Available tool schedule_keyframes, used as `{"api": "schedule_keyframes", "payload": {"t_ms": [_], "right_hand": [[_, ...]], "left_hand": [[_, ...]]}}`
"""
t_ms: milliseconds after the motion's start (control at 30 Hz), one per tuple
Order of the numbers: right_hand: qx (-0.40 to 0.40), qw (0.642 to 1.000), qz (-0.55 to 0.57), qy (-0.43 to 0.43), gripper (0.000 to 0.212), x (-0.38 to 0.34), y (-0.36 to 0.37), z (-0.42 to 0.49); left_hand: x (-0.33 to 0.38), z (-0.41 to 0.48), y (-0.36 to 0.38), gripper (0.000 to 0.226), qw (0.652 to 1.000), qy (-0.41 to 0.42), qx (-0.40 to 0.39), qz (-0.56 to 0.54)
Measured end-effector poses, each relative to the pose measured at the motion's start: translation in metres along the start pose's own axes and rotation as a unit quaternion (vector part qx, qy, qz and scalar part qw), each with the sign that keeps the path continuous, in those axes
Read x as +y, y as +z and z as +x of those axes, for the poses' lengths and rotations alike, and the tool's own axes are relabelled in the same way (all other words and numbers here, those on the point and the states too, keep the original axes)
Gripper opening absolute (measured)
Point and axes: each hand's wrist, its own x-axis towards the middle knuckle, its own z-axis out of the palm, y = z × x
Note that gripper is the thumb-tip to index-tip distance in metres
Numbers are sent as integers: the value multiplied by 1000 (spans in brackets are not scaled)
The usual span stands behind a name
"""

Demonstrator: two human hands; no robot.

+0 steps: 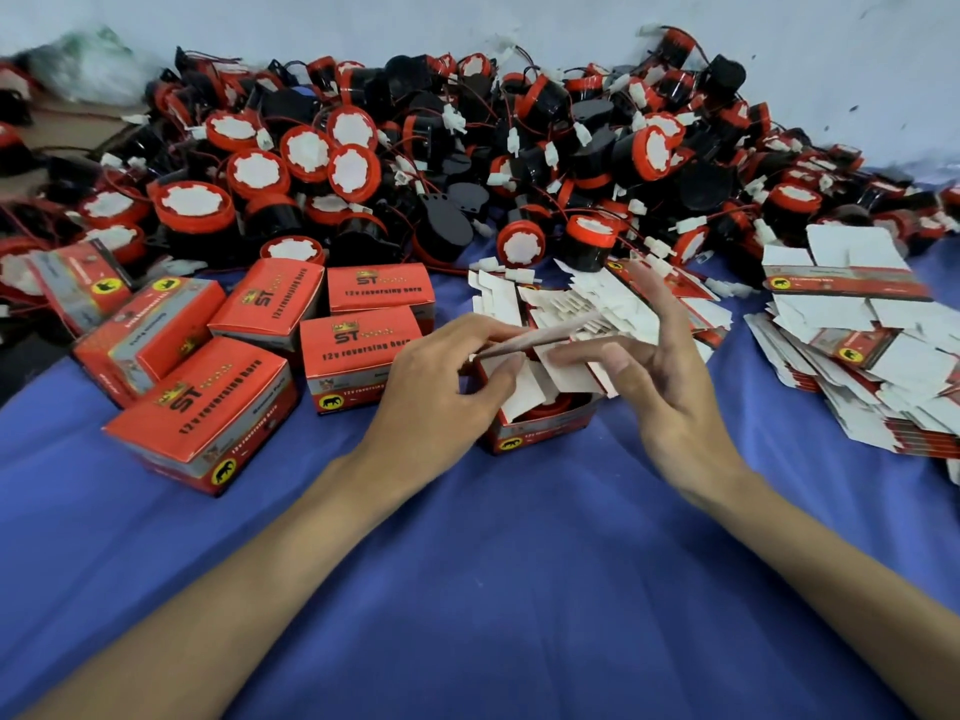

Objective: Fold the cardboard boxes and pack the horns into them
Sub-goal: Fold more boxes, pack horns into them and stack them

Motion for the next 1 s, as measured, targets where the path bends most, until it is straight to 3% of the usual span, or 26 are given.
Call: {"api": "schedule_keyframes", "payload": {"t_ms": [67, 200, 333, 400, 433, 633, 1000], "right_hand": [[9, 1000, 9, 4, 45, 0, -1, 2], [8, 999, -47, 22, 19, 3, -2, 2], [-33, 999, -34, -11, 40, -4, -9, 2], [-44, 999, -15, 18, 22, 0, -12, 3], [-49, 998, -8, 31, 16, 2, -13, 4], [-86, 995, -38, 24, 23, 4, -10, 0], [-16, 992, -113, -50, 35, 3, -2, 0]], "left_hand": [[0, 1, -2, 17, 1000, 15, -15, -4], [-2, 3, -5, 25, 999, 24, -28, -6], [1, 3, -7, 16, 998, 39, -50, -10], [1, 1, -10, 19, 997, 39, -65, -11], [0, -1, -11, 22, 996, 37, -78, -9], [2, -8, -13, 67, 976, 39, -184, 112], [-2, -2, -13, 53, 975, 93, -165, 118]]}}
